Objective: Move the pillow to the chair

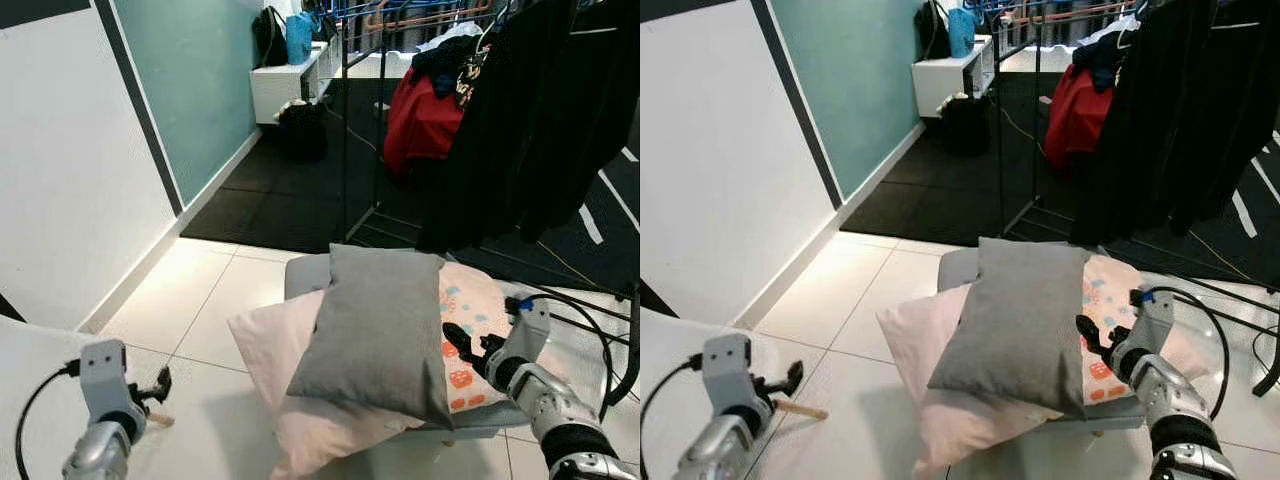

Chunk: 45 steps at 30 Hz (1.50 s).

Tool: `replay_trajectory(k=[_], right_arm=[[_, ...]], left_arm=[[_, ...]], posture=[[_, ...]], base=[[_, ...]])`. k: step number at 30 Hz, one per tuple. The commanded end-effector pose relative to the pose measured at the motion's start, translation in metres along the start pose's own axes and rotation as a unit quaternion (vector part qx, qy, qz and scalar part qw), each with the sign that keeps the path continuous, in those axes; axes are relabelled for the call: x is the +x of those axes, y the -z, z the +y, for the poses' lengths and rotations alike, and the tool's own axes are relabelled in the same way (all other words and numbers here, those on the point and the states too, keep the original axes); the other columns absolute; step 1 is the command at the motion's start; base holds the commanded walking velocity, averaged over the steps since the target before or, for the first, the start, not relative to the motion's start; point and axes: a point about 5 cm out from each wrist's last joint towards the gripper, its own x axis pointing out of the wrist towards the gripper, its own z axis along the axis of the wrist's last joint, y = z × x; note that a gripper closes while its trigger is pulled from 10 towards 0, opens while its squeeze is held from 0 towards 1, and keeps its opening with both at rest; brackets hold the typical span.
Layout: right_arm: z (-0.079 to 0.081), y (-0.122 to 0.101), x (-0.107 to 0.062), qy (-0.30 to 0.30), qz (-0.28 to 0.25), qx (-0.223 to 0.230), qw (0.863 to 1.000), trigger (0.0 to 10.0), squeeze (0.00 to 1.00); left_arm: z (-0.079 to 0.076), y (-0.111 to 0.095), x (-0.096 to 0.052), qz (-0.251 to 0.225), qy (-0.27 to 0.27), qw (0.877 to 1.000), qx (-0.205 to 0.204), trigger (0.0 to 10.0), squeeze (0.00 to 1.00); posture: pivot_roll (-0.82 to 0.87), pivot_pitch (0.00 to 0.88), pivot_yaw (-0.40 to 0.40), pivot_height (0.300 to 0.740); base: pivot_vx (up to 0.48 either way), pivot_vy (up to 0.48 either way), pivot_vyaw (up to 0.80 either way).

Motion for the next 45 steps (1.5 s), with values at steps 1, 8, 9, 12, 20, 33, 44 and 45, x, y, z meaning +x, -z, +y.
replay_trajectory(k=[1, 8, 9, 12, 20, 33, 44, 45], right_arm=[[0.001, 0.005, 0.000, -0.008, 0.006, 0.025, 1.000, 10.0, 0.00], [0.007, -0.001, 0.001, -0.038, -0.015, 0.055, 0.998, 10.0, 0.00], [0.008, -0.003, 0.002, -0.044, -0.019, 0.060, 0.997, 10.0, 0.00], [0.010, -0.006, 0.002, -0.051, -0.025, 0.069, 0.996, 10.0, 0.00], [0.024, -0.020, 0.004, -0.113, -0.056, 0.119, 0.985, 10.0, 0.00], [0.051, -0.016, 0.002, -0.238, -0.052, 0.175, 0.954, 10.0, 0.00], [0.078, 0.004, 0.013, -0.264, 0.050, 0.172, 0.948, 10.0, 0.00], [0.078, 0.004, 0.013, -0.264, 0.050, 0.172, 0.948, 10.0, 0.00]], left_arm=[[0.006, 0.002, -0.001, 0.004, -0.002, 1.000, 0.002, 10.0, 0.00], [0.004, -0.004, 0.002, -0.011, 0.004, 1.000, 0.005, 10.0, 0.00], [0.003, -0.004, 0.003, -0.013, 0.005, 1.000, 0.005, 10.0, 0.00], [0.002, -0.005, 0.003, -0.015, 0.007, 1.000, 0.005, 10.0, 0.00], [-0.001, -0.007, 0.002, -0.021, 0.014, 1.000, 0.009, 10.0, 0.00], [-0.002, -0.015, 0.002, -0.035, 0.025, 0.999, 0.021, 10.0, 0.00], [-0.003, -0.019, -0.001, -0.041, 0.030, 0.998, 0.027, 10.0, 0.00], [-0.003, -0.019, -0.001, -0.041, 0.030, 0.998, 0.027, 10.0, 0.00]], posture=[[-0.22, 0.089, 0.029, 0.625], [-0.21, 0.091, 0.033, 0.600], [-0.21, 0.091, 0.033, 0.595], [-0.21, 0.092, 0.032, 0.585], [-0.21, 0.097, 0.035, 0.565], [-0.19, 0.109, 0.050, 0.550], [-0.18, 0.122, 0.050, 0.550], [-0.18, 0.122, 0.050, 0.550]], base=[[0.000, 0.000, 0.00], [0.000, 0.000, 0.00], [0.000, 0.000, 0.00], [0.000, 0.000, 0.00], [0.000, 0.000, 0.00], [0.000, 0.000, 0.00], [0.000, 0.000, 0.00], [0.000, 0.000, 0.00]])
